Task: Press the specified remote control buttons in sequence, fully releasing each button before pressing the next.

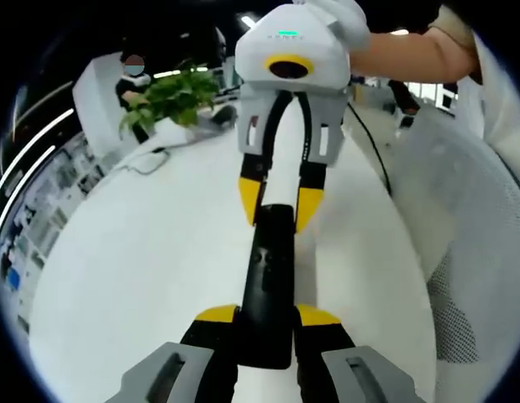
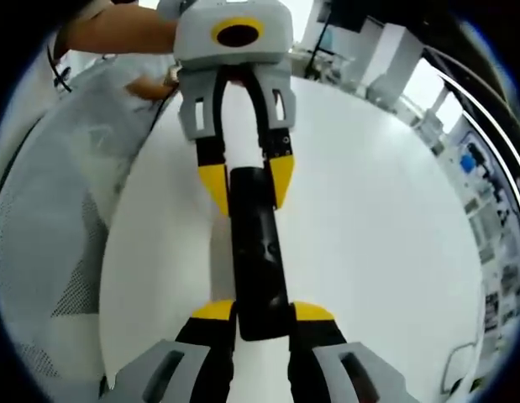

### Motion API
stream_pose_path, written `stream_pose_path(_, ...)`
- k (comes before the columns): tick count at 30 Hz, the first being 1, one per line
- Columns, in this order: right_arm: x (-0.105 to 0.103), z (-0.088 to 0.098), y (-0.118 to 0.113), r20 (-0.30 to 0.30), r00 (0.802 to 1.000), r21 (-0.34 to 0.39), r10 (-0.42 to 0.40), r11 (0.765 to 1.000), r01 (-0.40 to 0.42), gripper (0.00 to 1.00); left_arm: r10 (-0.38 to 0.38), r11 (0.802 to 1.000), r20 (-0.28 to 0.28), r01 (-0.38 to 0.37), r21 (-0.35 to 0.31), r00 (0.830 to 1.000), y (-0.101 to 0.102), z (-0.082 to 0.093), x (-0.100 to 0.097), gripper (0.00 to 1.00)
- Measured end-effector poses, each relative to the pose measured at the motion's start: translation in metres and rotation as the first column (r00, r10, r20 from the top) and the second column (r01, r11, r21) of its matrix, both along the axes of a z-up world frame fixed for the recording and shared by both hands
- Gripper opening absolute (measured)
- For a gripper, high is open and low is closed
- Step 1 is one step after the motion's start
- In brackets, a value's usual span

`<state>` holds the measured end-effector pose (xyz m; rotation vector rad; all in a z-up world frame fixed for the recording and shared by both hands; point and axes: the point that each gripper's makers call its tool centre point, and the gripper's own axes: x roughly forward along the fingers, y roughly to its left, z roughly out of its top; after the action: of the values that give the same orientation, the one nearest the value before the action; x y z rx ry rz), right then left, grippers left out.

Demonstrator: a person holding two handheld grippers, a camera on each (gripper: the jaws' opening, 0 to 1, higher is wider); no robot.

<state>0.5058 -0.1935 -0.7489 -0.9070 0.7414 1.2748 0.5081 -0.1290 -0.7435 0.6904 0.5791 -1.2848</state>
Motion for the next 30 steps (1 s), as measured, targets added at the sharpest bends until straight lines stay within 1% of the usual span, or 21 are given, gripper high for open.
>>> stream_pose_path(9,0.033,0.0,-0.002,0.019,1.0,0.004,-0.007,1.0,0.007,0.2,-0.003,1.0,0.01,0.003,0.008,1.0,-0.002,-0.001,0.033,0.24)
stream_pose_path(14,0.05,-0.006,-0.005,0.025,1.0,0.003,-0.008,1.0,0.008,0.2,-0.008,1.0,0.012,0.008,0.027,1.0,-0.005,-0.007,0.052,0.24)
stream_pose_path(17,0.061,-0.012,-0.007,0.026,1.0,0.014,-0.012,1.0,0.012,0.2,-0.008,0.999,0.017,0.008,0.035,1.0,-0.007,-0.011,0.061,0.24)
stream_pose_path(23,0.073,-0.02,-0.008,0.026,1.0,0.016,-0.013,1.0,0.012,0.2,-0.005,0.999,0.004,0.005,0.046,1.0,-0.01,-0.02,0.073,0.24)
stream_pose_path(30,0.089,-0.022,-0.008,0.053,0.998,0.017,-0.013,1.0,0.012,0.2,0.006,0.998,0.006,-0.006,0.062,1.0,-0.009,-0.025,0.089,0.24)
